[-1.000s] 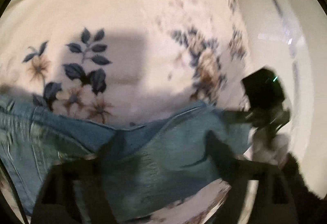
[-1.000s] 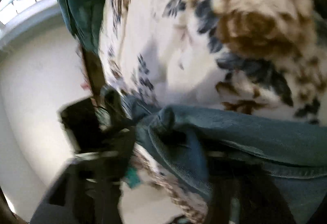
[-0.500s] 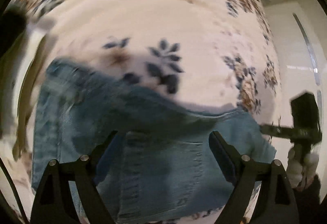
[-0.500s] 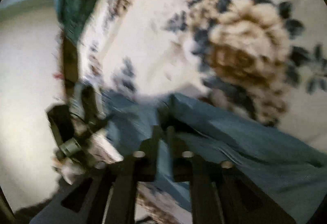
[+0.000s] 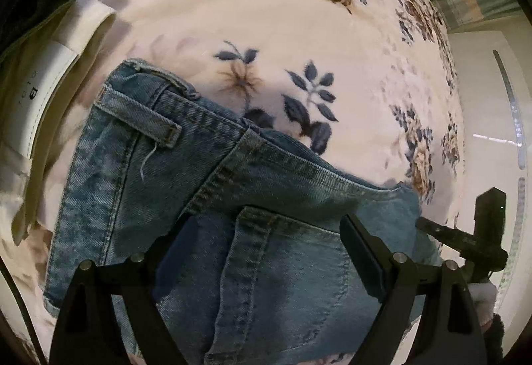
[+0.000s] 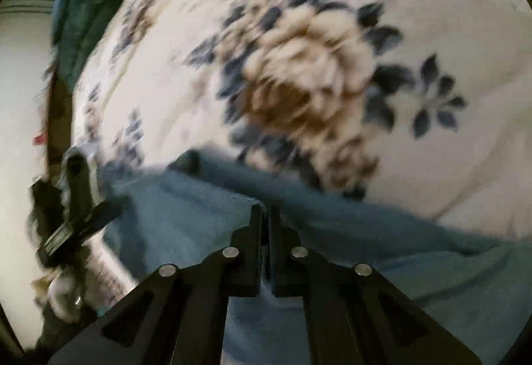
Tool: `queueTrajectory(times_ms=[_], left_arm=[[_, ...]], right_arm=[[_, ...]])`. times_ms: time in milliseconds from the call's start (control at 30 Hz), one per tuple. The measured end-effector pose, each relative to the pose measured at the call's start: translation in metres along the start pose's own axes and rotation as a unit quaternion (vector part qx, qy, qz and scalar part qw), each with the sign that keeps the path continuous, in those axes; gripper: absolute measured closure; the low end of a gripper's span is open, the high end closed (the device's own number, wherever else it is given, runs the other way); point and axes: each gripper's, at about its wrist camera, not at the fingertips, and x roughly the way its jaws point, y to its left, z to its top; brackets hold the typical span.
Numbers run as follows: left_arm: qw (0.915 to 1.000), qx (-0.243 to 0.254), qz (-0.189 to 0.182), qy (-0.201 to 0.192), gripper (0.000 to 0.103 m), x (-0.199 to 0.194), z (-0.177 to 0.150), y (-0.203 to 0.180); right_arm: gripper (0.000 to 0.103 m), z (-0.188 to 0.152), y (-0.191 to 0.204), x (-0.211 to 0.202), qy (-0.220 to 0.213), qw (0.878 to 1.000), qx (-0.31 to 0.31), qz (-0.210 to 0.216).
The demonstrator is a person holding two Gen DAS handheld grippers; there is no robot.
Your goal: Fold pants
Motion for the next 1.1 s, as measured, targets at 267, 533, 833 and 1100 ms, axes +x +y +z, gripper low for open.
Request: queueTrajectory(times_ms=[267,533,833,1100], left_arm=[[0.9954,0.006,-0.011,-0.095,0.001,-0.073,-0.051,-0.006],[0.986,-0.141,0.001,-0.089,0.001,-0.065,-0.109,0.068],[0.9581,-0.246,-0.028,-0.144,0.053,-0.035,-0.081,0.11],[0.9702,-0.185,0.07,-0.14,0.07,-0.039,-0.086,0.112]], right_arm=[[0.016,-0.043,-0.013,-0.069,-0.084,0.995,0.044,0.039],[0.014,-0.243,-0.125,-0.12,-0.191,0.913,0.355,0.058],[0.018,-0.309,-0.209,-0.052,-0.232,0.839,0.482,0.099],[0.094,-0.3,-0.209,-0.071,-0.298,0.84,0.45,0.053]])
